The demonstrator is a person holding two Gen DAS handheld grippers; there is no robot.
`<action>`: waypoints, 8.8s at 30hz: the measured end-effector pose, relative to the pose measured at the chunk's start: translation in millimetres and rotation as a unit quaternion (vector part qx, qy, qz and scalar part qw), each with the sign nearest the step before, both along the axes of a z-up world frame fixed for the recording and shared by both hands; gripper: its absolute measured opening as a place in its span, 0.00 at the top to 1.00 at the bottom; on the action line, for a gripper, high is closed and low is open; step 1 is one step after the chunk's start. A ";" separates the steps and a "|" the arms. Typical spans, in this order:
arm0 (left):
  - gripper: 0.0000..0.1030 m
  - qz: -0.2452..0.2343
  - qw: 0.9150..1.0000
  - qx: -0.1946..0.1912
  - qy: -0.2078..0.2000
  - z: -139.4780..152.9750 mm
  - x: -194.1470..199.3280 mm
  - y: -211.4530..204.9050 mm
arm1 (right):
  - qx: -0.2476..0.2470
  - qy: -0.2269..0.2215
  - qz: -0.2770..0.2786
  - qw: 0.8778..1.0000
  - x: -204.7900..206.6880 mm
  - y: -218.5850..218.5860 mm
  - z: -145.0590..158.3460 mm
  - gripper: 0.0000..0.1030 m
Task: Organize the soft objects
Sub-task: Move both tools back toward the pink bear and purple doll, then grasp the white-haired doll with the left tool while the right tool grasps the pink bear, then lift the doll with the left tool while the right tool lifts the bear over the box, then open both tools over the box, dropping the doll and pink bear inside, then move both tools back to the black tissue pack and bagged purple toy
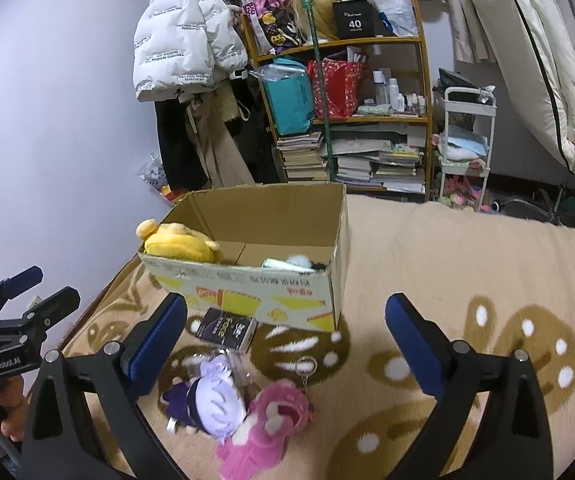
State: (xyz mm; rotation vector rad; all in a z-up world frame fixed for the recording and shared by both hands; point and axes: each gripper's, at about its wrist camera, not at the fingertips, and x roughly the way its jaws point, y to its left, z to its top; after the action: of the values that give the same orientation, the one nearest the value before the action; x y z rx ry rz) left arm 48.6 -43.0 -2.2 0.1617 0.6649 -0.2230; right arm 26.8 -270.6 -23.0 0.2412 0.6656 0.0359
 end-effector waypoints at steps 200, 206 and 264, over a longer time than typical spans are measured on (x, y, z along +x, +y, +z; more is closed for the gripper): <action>0.24 -0.022 0.996 -0.039 -0.079 -9.8 129.9 -53.0 | -0.083 -0.031 -0.005 0.996 148.0 -8.4 -6.3 0.48; 0.22 -0.024 0.997 -0.027 -0.072 -13.7 129.3 -55.5 | -0.092 -0.020 0.006 0.996 148.1 -3.3 -12.9 0.45; 0.03 0.008 1.000 0.008 0.001 -2.8 13.0 12.6 | -0.096 0.013 0.036 0.995 28.5 40.3 1.1 0.03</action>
State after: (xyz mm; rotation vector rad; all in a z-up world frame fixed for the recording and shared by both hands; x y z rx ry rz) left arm 61.6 -30.4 -5.0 0.1711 0.6701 -0.2016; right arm 55.2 -230.3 -21.9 0.0322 0.6989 0.0365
